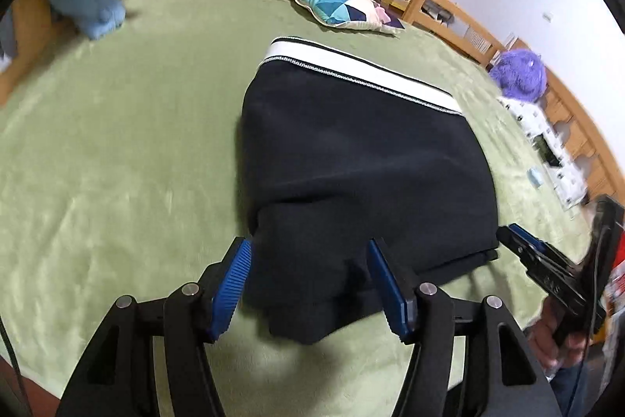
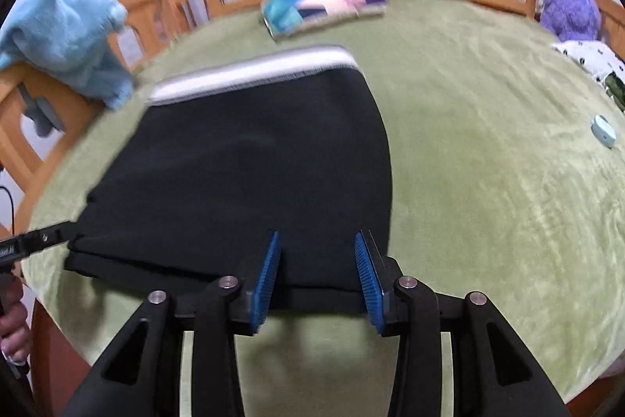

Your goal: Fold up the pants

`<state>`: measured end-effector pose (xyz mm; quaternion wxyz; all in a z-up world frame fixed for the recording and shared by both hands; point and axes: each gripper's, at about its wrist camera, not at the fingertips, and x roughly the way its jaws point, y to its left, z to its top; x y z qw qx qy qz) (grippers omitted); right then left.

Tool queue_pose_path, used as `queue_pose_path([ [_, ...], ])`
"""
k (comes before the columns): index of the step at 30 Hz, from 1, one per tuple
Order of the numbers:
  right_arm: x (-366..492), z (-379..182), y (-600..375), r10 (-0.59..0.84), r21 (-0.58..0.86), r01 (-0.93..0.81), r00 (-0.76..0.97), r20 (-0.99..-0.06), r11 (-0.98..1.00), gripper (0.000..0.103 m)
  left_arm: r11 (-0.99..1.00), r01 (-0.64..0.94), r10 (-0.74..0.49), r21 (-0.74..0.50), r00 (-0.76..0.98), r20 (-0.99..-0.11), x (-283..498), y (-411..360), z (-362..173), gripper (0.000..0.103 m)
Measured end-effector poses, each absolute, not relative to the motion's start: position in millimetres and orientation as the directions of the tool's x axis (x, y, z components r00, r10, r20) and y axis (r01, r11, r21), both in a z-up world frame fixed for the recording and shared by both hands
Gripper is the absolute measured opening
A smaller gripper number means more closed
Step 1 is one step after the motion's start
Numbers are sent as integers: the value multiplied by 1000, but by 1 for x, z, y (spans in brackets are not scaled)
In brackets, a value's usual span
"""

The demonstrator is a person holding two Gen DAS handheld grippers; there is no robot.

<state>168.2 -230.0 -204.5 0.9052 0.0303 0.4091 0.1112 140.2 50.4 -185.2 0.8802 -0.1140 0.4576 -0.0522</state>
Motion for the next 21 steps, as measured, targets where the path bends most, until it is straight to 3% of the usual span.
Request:
queue_pose_path([
  [2, 171, -225, -225, 206, 119, -181, 604, -770, 976, 43, 978, -54, -148, -204, 509, -848, 149, 45, -202, 59],
  [5, 178, -250, -224, 177, 110, -156, 528, -831, 982, 43, 971, -56, -182, -234, 467, -865, 151, 45, -219, 60],
  [14, 133, -160, -225, 138, 76, -123, 646, -751, 989, 43, 987, -12, -127, -163, 573, -809, 117, 27, -129, 60],
  [21, 92, -80, -228, 103, 51, -94, 729, -676, 994, 59, 993, 29, -103, -116, 701, -706, 77, -7, -58, 78],
])
